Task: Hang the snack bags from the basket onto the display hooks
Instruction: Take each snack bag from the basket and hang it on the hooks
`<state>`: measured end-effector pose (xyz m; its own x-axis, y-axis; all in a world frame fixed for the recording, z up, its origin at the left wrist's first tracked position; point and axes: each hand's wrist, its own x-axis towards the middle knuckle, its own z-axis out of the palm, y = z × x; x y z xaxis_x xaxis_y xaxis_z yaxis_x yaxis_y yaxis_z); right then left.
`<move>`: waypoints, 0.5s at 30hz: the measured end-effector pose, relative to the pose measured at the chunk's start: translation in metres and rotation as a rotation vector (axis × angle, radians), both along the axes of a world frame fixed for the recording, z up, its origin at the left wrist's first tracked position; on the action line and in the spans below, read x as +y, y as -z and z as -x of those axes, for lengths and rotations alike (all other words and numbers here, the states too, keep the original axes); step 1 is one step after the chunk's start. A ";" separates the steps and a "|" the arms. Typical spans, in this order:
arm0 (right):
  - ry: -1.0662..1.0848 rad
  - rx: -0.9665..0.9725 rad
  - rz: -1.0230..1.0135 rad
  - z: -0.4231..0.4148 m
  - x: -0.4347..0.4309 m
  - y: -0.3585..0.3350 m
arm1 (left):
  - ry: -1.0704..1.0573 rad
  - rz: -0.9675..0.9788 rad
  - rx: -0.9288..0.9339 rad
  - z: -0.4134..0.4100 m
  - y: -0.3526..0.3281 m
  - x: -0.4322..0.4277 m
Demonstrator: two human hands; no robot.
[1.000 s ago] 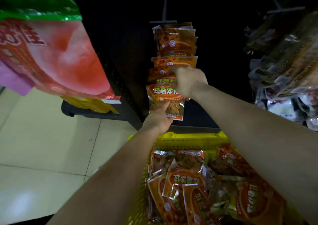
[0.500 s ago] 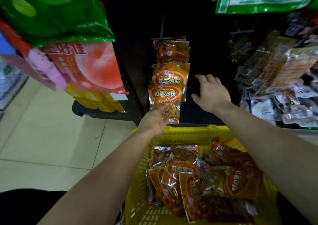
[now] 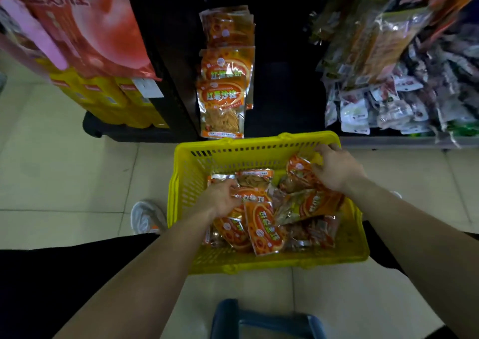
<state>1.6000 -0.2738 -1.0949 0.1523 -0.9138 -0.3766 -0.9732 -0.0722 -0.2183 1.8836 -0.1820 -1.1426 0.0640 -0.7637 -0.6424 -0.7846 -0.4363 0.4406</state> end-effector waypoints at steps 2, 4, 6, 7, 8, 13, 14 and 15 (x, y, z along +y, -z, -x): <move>-0.025 0.050 -0.002 0.009 0.009 0.009 | 0.051 -0.054 -0.024 0.010 0.011 0.004; -0.048 0.104 0.040 0.014 0.012 0.013 | 0.121 -0.045 -0.059 0.018 0.020 0.008; -0.041 0.157 0.090 0.017 0.012 0.016 | 0.174 -0.028 -0.073 0.025 0.029 0.010; -0.022 0.169 0.103 0.018 0.012 0.016 | 0.172 -0.045 -0.066 0.029 0.033 0.011; 0.009 0.165 0.102 0.020 0.012 0.017 | 0.155 -0.072 -0.055 0.033 0.037 0.011; 0.138 0.114 0.073 0.038 0.013 0.019 | 0.140 -0.092 -0.185 0.044 0.046 0.011; 0.144 0.110 0.077 0.041 0.014 0.019 | 0.149 -0.094 -0.217 0.045 0.047 0.011; 0.149 0.103 0.077 0.044 0.014 0.019 | 0.159 -0.101 -0.237 0.045 0.048 0.011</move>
<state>1.5564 -0.2595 -1.1140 -0.0229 -0.9501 -0.3110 -0.9913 0.0620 -0.1165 1.8385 -0.1707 -1.1906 0.1059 -0.7093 -0.6969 -0.9225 -0.3318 0.1975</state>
